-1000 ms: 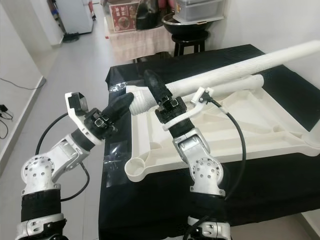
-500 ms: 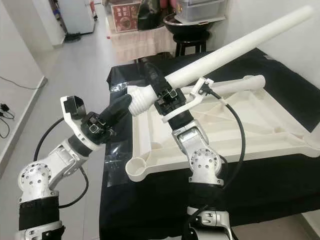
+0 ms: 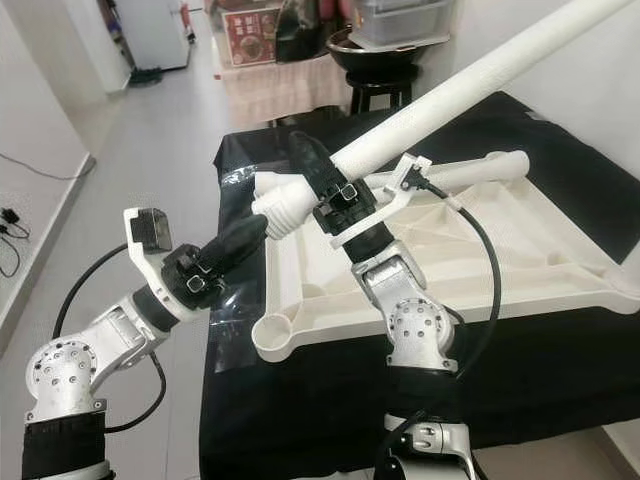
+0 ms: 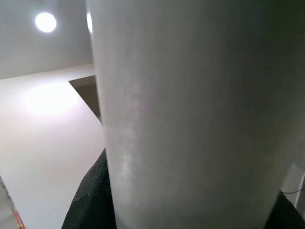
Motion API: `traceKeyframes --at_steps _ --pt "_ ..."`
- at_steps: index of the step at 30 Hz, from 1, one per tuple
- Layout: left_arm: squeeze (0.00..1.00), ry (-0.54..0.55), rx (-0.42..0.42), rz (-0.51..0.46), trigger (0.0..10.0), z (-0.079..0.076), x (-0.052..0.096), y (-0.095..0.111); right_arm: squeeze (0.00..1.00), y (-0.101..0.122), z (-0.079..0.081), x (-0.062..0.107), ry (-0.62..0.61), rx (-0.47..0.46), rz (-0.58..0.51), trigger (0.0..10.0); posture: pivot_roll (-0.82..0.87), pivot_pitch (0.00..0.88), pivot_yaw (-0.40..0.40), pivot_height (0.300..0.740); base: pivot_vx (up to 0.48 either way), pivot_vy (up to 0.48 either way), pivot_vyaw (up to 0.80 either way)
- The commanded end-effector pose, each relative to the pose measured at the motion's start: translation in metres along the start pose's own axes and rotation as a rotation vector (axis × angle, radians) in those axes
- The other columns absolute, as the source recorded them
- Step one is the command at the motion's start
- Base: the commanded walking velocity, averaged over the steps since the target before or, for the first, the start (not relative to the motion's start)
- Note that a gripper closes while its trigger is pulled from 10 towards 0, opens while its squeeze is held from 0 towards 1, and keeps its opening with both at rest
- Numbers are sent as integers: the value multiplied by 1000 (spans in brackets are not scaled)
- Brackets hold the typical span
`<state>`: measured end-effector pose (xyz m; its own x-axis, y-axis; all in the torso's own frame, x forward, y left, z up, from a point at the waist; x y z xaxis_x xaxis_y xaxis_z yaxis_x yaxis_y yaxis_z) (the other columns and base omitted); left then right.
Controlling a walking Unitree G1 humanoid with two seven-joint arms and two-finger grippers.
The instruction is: Building children table
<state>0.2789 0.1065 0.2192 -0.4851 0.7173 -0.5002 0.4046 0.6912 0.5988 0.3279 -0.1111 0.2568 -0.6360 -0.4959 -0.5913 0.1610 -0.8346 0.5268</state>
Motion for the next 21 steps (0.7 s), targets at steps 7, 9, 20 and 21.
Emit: traceKeyframes --at_steps 7,9,20,21 --pt "1000 99 -70 74 10000 0 57 5 0 24 -3 0 -21 95 -52 0 -37 0 62 740 0 0 0" --pt "1000 158 -104 88 10000 4 65 6 0 26 -6 2 -42 146 -39 0 -35 0 62 740 0 0 0" --pt "0 645 -500 136 10000 36 84 9 0 -13 -22 36 -117 549 318 8196 -38 0 57 740 0 0 0" --pt "0 653 -588 196 10000 35 78 1 0 -26 -19 43 -96 544 376 10000 -40 0 57 740 0 0 0"
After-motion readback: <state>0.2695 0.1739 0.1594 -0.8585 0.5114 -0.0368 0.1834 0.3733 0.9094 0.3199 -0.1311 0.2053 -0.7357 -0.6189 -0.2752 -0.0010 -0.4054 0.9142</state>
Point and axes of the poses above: a point about 5 cm out from each wrist's last joint towards the gripper, its own x axis pointing back from the gripper into the wrist, its own y axis along the axis of the wrist's last joint, z = x × y, the point moved 1 cm from there along -x, pointing out of the wrist towards the gripper, and after that the axes turned 4 degrees about -x, right-handed, at the moved point
